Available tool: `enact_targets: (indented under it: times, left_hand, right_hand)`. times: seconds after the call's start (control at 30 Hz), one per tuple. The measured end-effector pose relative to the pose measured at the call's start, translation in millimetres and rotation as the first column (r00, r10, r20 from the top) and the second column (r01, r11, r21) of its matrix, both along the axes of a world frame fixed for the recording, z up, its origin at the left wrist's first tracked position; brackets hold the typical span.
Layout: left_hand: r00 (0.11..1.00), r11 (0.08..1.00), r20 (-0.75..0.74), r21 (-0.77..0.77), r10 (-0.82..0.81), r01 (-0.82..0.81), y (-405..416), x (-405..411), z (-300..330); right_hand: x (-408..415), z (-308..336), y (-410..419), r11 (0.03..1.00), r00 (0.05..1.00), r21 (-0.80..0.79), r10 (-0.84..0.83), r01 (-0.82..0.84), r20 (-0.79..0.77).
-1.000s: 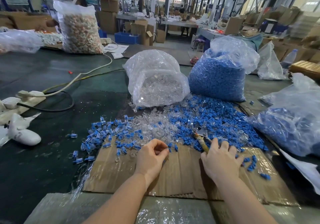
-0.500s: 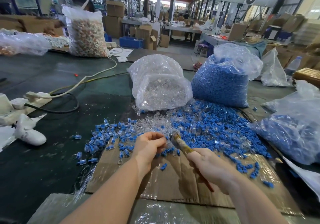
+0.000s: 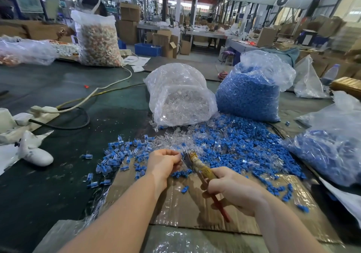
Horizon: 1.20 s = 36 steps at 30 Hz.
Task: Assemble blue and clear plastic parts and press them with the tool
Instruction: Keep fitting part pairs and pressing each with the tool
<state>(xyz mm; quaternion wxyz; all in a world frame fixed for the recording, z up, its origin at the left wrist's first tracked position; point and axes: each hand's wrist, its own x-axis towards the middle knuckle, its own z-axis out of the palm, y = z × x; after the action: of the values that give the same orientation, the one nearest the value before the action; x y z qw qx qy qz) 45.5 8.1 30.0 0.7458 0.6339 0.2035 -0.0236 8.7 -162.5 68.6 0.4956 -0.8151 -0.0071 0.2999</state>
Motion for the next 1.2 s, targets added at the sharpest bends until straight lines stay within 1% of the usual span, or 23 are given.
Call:
enact_targets:
  times: [0.13,0.37,0.5,0.63,0.73,0.83,0.9,1.0,1.03,1.07,1.13,1.17,1.2]
  left_hand:
    - [1.0,1.0,-0.002,-0.004,0.008,-0.008,-1,0,1]
    - [0.999,0.999,-0.026,-0.029,0.023,-0.024,-2,2,1]
    - [0.998,0.999,-0.045,-0.027,0.032,-0.033,-2,4,0]
    - [0.998,0.999,-0.046,-0.037,0.039,-0.04,-3,4,0]
    - [0.998,0.999,-0.037,-0.035,0.04,-0.042,-4,3,1]
    - [0.999,0.999,-0.026,-0.022,0.042,-0.042,-4,2,-1]
    - [0.998,0.998,-0.02,-0.018,0.053,-0.053,-4,1,-2]
    - [0.996,0.996,-0.001,-0.02,0.084,-0.084,-5,2,-3]
    - [0.995,0.995,0.008,-0.019,0.1,-0.1,-5,2,-4]
    - [0.993,0.992,0.012,-0.017,0.121,-0.121,-4,2,-4]
    - [0.984,0.984,0.006,0.01,0.178,-0.178,1,3,-8]
    - [0.978,0.977,0.008,0.042,0.208,-0.208,5,2,-10]
    - [0.971,0.967,0.028,0.086,0.237,-0.239,10,2,-12]
  right_hand:
    - [1,-1,0,0.999,1.0,-0.032,0.01,-0.01,-0.019]
    - [2,1,0,0.995,0.999,-0.089,0.046,-0.046,0.004]
    - [2,1,1,0.995,0.999,-0.089,0.043,-0.042,0.011]
    - [-1,-1,6,0.989,0.993,-0.127,0.082,-0.07,0.088]
    - [-3,-4,9,0.988,0.986,-0.142,0.08,-0.059,0.148]
    - [-5,-7,10,0.986,0.98,-0.154,0.093,-0.066,0.176]
    - [-5,-8,9,0.996,0.986,-0.08,0.054,-0.042,0.159]
    - [-7,-9,8,0.987,0.998,0.153,-0.052,0.046,0.038]
    - [-9,-10,8,0.976,0.997,0.207,-0.076,0.07,0.023]
    - [-10,-11,9,0.974,0.994,0.211,-0.097,0.085,0.045]
    - [-9,-19,10,0.98,0.978,0.146,-0.155,0.134,0.139]
    - [-7,-23,9,0.981,0.963,0.09,-0.188,0.174,0.192]
    - [-4,-28,8,0.978,0.942,0.001,-0.203,0.21,0.268]
